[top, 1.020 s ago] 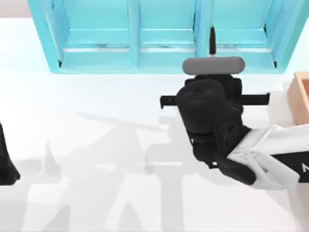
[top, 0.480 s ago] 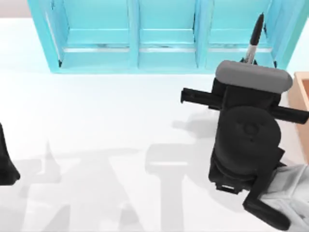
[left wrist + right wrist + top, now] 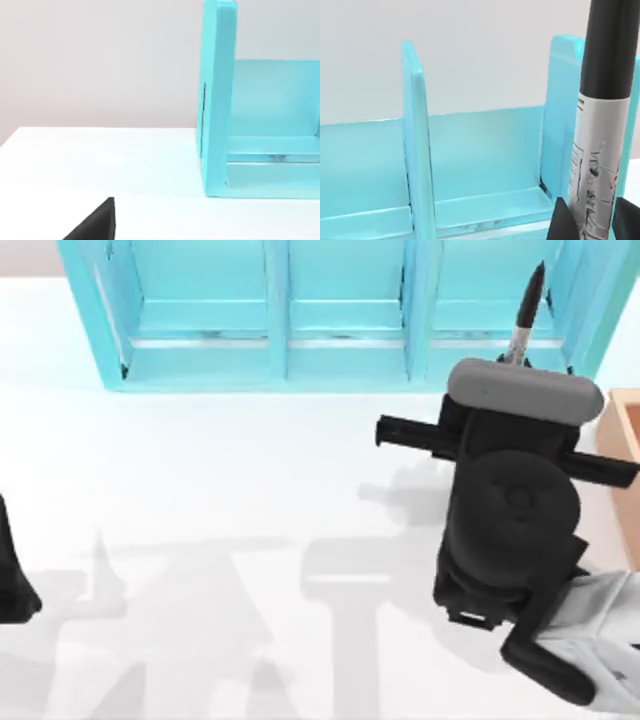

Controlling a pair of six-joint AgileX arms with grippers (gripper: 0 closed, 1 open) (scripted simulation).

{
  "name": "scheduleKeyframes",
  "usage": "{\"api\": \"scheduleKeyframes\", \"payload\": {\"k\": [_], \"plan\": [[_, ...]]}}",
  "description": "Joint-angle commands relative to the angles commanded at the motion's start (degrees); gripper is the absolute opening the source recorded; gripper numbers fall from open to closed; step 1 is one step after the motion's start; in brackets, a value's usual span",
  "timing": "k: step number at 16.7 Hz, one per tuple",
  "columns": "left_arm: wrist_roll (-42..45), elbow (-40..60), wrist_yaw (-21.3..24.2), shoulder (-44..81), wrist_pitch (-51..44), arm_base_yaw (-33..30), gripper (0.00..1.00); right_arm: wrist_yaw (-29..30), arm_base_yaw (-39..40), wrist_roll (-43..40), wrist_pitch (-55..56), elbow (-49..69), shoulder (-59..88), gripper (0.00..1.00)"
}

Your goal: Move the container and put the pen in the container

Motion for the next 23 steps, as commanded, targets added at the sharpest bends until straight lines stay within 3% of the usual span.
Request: {"api": "scheduleKeyframes", "payload": {"k": [5, 9, 22, 23], "plan": [[0.0, 0.0, 0.0, 0.0, 0.0, 0.0, 1.0, -4.6, -4.6, 0.2, 2.2, 1.4, 4.0, 0.0], [0.0, 0.0, 0.0, 0.0, 0.0, 0.0, 1.0, -5.1, -5.1, 0.2, 2.6, 1.6, 4.5, 0.0], [0.0, 0.0, 0.0, 0.0, 0.0, 0.0, 1.0, -5.1, -5.1, 0.2, 2.6, 1.6, 4.5, 0.98], [0.0, 0.0, 0.0, 0.0, 0.0, 0.0, 1.0, -5.1, -5.1, 0.2, 2.6, 1.6, 4.5, 1.0]]}}
